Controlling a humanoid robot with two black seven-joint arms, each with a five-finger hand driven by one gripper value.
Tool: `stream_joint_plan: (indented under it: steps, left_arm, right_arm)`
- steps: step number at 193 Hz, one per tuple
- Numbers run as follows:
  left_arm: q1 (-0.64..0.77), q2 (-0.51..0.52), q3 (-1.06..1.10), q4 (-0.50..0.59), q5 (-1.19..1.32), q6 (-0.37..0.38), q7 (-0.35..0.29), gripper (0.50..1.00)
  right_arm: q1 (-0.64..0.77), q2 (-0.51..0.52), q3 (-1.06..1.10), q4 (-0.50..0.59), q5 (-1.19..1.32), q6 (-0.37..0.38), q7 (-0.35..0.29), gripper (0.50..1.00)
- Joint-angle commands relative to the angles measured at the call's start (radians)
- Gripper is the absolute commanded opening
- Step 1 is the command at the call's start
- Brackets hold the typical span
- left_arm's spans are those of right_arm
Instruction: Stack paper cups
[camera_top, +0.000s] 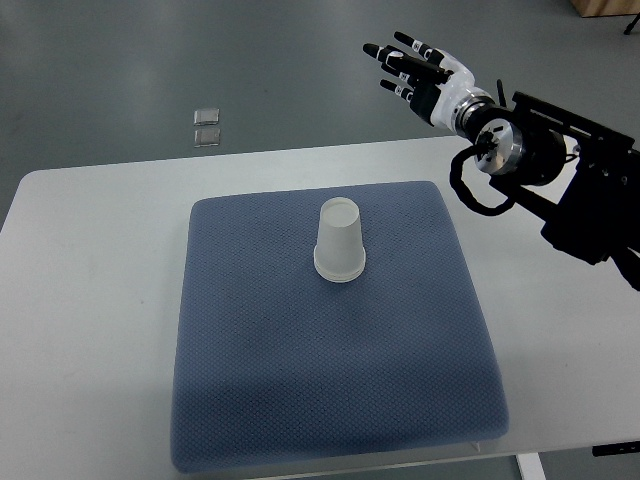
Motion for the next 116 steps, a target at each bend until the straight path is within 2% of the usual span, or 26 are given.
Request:
stream_joint_plan:
  steps: [1, 15, 34, 50, 90, 100, 116]
  left_arm:
    - [0.000, 0.000, 0.000, 0.000, 0.000, 0.000, 0.000, 1.000]
    - [0.000, 0.000, 0.000, 0.000, 0.000, 0.001, 0.000, 1.000]
    - [0.000, 0.000, 0.000, 0.000, 0.000, 0.000, 0.000, 1.000]
    - [0.000, 0.000, 0.000, 0.000, 0.000, 0.000, 0.000, 1.000]
    - [0.000, 0.000, 0.000, -0.002, 0.000, 0.000, 0.000, 1.000]
    - [0.000, 0.000, 0.000, -0.002, 0.000, 0.000, 0.000, 1.000]
    - [0.000, 0.000, 0.000, 0.000, 0.000, 0.000, 0.000, 1.000]
  right_arm:
    - [-0.096, 0.006, 0.066, -0.017, -0.003, 0.123, 0.045, 0.895]
    - [-0.147, 0.012, 0.105, -0.051, -0.002, 0.218, 0.075, 0.897]
    - [-0.184, 0.019, 0.140, -0.115, 0.000, 0.340, 0.080, 0.901]
    - [-0.200, 0.035, 0.143, -0.163, 0.001, 0.412, 0.080, 0.901]
    - [-0.243, 0.094, 0.171, -0.263, 0.001, 0.485, 0.083, 0.901]
    - [-0.249, 0.108, 0.189, -0.287, 0.001, 0.496, 0.083, 0.928]
    - [-0.250, 0.118, 0.195, -0.313, 0.001, 0.501, 0.083, 0.928]
